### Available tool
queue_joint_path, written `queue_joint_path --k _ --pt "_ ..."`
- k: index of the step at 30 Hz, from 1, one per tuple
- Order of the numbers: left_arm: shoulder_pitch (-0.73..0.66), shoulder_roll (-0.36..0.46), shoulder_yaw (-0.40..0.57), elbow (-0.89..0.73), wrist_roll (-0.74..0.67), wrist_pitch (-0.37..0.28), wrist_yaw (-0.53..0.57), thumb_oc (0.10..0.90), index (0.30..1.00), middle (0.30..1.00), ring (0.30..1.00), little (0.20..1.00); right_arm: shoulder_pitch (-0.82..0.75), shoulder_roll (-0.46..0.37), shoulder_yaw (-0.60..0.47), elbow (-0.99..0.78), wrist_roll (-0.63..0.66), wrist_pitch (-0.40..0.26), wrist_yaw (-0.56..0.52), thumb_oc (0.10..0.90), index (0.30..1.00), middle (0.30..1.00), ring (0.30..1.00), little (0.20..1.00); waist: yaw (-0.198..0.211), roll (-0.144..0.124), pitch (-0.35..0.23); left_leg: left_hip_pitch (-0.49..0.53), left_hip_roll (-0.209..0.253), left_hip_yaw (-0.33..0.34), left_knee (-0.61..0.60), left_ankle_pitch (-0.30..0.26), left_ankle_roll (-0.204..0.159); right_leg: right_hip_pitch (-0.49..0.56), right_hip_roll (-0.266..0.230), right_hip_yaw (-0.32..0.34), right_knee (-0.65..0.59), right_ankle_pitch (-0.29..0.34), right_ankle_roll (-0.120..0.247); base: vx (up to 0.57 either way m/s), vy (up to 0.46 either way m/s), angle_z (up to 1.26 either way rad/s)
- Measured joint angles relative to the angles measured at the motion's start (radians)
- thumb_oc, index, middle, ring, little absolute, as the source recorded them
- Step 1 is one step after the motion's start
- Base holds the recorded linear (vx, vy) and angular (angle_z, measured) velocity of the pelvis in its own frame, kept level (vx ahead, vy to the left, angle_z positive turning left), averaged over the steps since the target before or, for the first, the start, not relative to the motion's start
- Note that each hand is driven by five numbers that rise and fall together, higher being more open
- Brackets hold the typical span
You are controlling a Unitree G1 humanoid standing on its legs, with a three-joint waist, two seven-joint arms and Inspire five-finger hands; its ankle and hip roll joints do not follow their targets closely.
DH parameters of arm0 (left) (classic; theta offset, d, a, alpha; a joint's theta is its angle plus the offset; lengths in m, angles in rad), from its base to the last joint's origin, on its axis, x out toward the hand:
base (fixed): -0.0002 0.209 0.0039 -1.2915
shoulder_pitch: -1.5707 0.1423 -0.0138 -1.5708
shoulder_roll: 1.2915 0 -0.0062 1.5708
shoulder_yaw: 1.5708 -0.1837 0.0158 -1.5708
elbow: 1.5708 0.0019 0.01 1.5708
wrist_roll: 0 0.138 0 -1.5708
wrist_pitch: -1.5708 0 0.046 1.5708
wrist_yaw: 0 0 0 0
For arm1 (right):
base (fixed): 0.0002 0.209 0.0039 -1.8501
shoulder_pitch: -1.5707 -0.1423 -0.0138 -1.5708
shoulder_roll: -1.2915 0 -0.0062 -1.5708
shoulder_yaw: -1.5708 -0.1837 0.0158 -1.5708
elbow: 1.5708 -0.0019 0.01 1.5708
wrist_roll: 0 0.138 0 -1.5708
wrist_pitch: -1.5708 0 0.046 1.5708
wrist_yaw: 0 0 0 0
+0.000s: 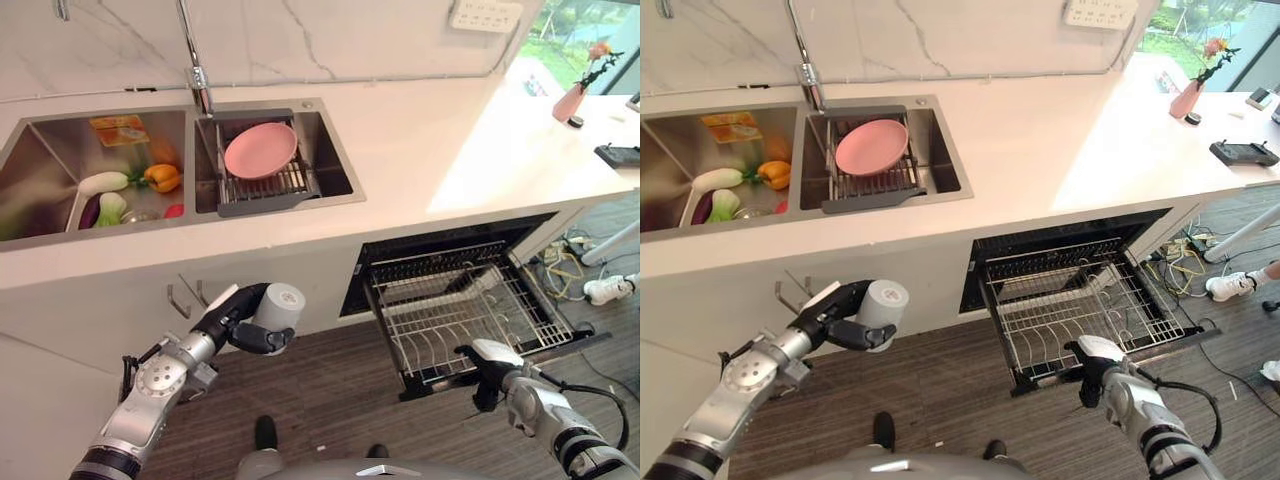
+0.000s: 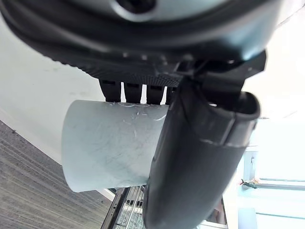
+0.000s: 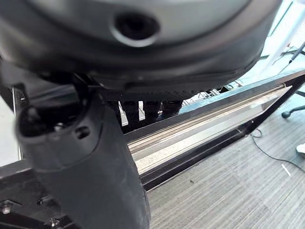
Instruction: Place the dishes in the dishwasher.
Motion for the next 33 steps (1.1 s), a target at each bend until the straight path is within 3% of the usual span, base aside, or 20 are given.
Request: queue_joint_path --k 3,6,7,8,10,12,13,19,21,23,25,27,28,33 --pt "0.0 -0.008 0.0 0.0 0.0 0.0 0.001 0.4 0.3 0.3 0.3 0.3 0.016 0.001 -0.033 -0.043 0.071 0.002 0.003 0.8 0.9 0.9 0.9 0.9 -0.003 0.003 0.0 0.014 0.001 0.015 0.001 -0.004 0.0 0.005 -0.001 0.015 0.0 0.001 0.0 -0.02 0.018 -0.13" --pt "0.003 -0.035 0.005 0.001 -0.001 0.0 0.007 0.4 0.3 0.3 0.3 0.3 0.132 -0.016 -0.123 -0.26 0.165 0.017 0.04 0.8 0.9 0.9 0.9 0.9 -0.017 0.012 0.008 0.031 0.002 0.034 0.005 -0.008 0.003 0.011 -0.001 0.034 0.001 0.001 0.001 -0.01 0.03 -0.17" --pt "0.007 -0.045 0.01 0.003 -0.001 0.0 0.009 0.4 0.3 0.3 0.3 0.3 0.141 -0.022 -0.125 -0.298 0.183 0.019 0.044 0.8 0.9 0.9 0.9 0.9 -0.028 0.014 0.007 0.036 0.002 0.037 0.005 -0.009 0.002 0.013 -0.001 0.036 0.001 0.001 0.001 -0.03 0.043 -0.29" --pt "0.007 -0.081 0.016 0.009 -0.002 0.0 0.023 0.4 0.3 0.3 0.3 0.3 0.229 -0.024 -0.219 -0.534 0.248 0.04 0.071 0.8 0.9 0.9 0.9 0.9 -0.053 0.029 0.013 0.052 0.001 0.057 0.004 -0.015 0.003 0.014 -0.004 0.054 0.001 0.003 0.002 -0.02 0.024 -0.35" --pt "0.005 -0.09 0.018 0.01 -0.002 0.0 0.029 0.4 0.3 0.3 0.3 0.3 0.249 -0.025 -0.241 -0.596 0.262 0.038 0.07 0.8 0.9 0.9 0.9 0.9 -0.064 0.033 0.017 0.063 0.002 0.069 0.004 -0.017 0.001 0.015 -0.004 0.067 0.001 0.006 0.003 -0.01 0.014 -0.38" --pt "-0.017 -0.098 0.016 0.01 -0.003 -0.001 0.032 0.4 0.3 0.3 0.3 0.3 0.271 -0.029 -0.275 -0.669 0.337 0.029 0.049 0.8 0.9 0.9 0.9 0.9 -0.116 0.034 0.018 0.081 0.01 0.101 0.0 -0.024 -0.003 0.013 0.0 0.101 -0.003 0.01 0.001 -0.01 0.032 -0.42" --pt "-0.03 -0.11 0.01 0.012 -0.003 0.002 0.042 0.4 0.3 0.3 0.3 0.3 0.272 -0.029 -0.292 -0.718 0.339 0.068 0.052 0.8 0.9 0.9 0.9 0.9 -0.134 0.038 0.02 0.086 0.01 0.107 0.001 -0.024 -0.002 0.013 0.0 0.107 -0.001 0.013 -0.001 0.0 0.032 -0.22" --pt "-0.16 -0.205 -0.061 0.017 -0.013 -0.012 0.069 0.4 0.3 0.3 0.3 0.3 0.262 -0.018 -0.39 -0.979 0.431 0.017 -0.023 0.8 0.9 0.9 0.9 0.9 -0.168 0.087 0.005 0.118 0.017 0.152 -0.001 -0.032 -0.003 0.015 0.004 0.153 -0.003 0.02 0.0 0.01 0.004 -0.23" --pt "-0.196 -0.214 -0.086 0.016 -0.044 -0.012 0.084 0.4 0.3 0.3 0.3 0.3 0.257 0.044 -0.411 -1.014 0.523 0.007 -0.025 0.8 0.9 0.9 0.9 0.9 -0.169 0.093 -0.002 0.122 0.02 0.156 0.0 -0.031 -0.004 0.015 0.009 0.156 -0.001 0.02 0.0 -0.01 -0.004 -0.05" --pt "-0.223 -0.215 -0.102 0.016 -0.052 -0.013 0.095 0.4 0.3 0.3 0.3 0.3 0.256 0.123 -0.404 -1.018 0.662 -0.005 -0.019 0.8 0.9 0.9 0.9 0.9 -0.171 0.096 -0.004 0.128 0.021 0.166 -0.001 -0.031 -0.004 0.015 0.01 0.166 0.0 0.021 -0.001 -0.01 -0.008 -0.14" --pt "-0.236 -0.217 -0.103 0.016 -0.052 -0.012 0.097 0.4 0.3 0.3 0.3 0.3 0.264 0.136 -0.374 -1.018 0.727 -0.005 0.001 0.8 0.9 0.9 0.9 0.9 -0.179 0.098 -0.005 0.132 0.021 0.176 0.0 -0.033 -0.005 0.013 0.01 0.177 0.0 0.022 -0.002 -0.02 -0.019 -0.13" --pt "-0.267 -0.215 -0.133 0.025 -0.053 -0.012 0.134 0.4 0.3 0.3 0.3 0.3 0.274 0.189 -0.306 -1.017 1.005 -0.004 0.032 0.8 0.9 0.9 0.9 0.9 -0.195 0.096 -0.007 0.135 0.022 0.18 0.002 -0.033 -0.005 0.013 0.01 0.181 0.0 0.023 -0.003 -0.02 -0.022 -0.07" --pt "-0.296 -0.221 -0.148 0.038 -0.053 -0.012 0.144 0.4 0.3 0.3 0.3 0.3 0.273 0.188 -0.252 -1.017 1.111 -0.003 0.056 0.8 0.9 0.9 0.9 0.9 -0.198 0.096 -0.007 0.135 0.021 0.182 0.0 -0.033 -0.005 0.013 0.01 0.183 0.0 0.024 -0.003 -0.01 -0.016 -0.07" --pt "-0.37 -0.254 -0.213 0.041 -0.052 -0.012 0.176 0.4 0.3 0.3 0.3 0.3 0.252 0.187 -0.121 -1.023 1.395 0.026 0.109 0.8 0.9 0.9 0.9 0.9 -0.202 0.094 -0.009 0.146 0.023 0.205 -0.001 -0.037 -0.009 0.009 0.011 0.205 0.0 0.026 -0.003 0.0 -0.014 -0.12"
